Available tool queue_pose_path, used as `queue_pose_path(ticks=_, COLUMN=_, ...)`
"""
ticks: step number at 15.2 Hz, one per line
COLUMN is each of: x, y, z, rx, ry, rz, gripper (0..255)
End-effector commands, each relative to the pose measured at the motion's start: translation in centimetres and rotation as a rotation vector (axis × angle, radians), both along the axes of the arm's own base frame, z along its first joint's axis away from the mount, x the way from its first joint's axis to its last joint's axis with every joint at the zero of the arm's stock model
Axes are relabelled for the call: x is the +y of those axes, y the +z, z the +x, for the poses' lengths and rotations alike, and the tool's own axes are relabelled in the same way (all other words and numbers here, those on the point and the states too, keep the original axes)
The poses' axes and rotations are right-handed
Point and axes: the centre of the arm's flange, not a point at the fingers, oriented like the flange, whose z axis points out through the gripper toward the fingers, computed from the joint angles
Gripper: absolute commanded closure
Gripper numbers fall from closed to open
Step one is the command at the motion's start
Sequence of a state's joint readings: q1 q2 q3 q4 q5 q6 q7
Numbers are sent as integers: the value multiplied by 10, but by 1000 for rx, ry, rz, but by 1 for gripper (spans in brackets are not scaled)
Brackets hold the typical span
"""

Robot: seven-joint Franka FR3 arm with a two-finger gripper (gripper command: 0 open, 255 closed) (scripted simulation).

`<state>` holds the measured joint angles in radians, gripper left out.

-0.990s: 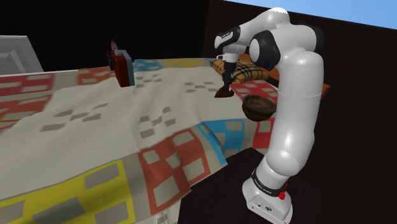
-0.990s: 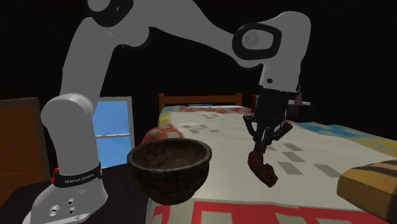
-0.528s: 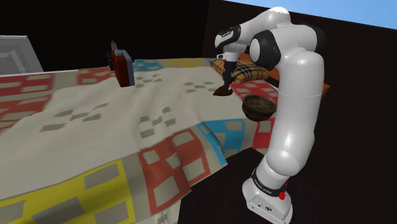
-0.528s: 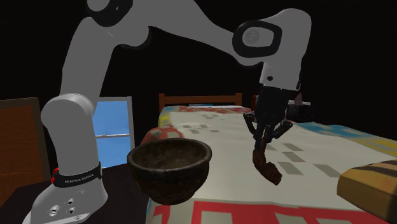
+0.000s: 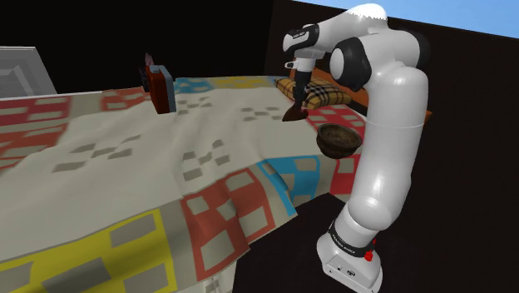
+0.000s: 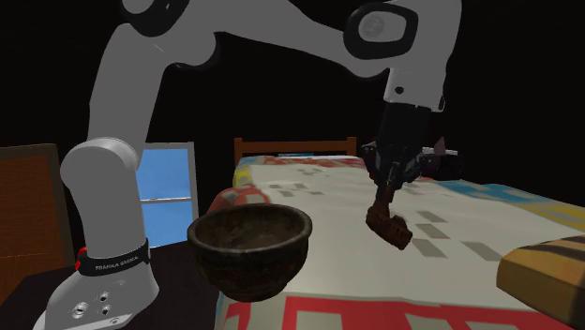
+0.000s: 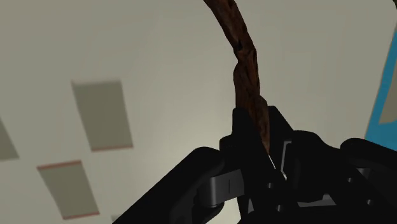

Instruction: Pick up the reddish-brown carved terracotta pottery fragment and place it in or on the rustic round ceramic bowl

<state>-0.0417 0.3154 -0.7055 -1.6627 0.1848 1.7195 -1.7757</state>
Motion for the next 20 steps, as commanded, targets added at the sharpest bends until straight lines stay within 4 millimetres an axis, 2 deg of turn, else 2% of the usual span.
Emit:
queue_pose_path(ticks=1, x=0, y=11, z=-1, rx=0, ry=0, rz=0, gripper=255)
queue_pose_path(ticks=20, x=0, y=111, z=-1, rx=0, ry=0, rz=0, gripper=255)
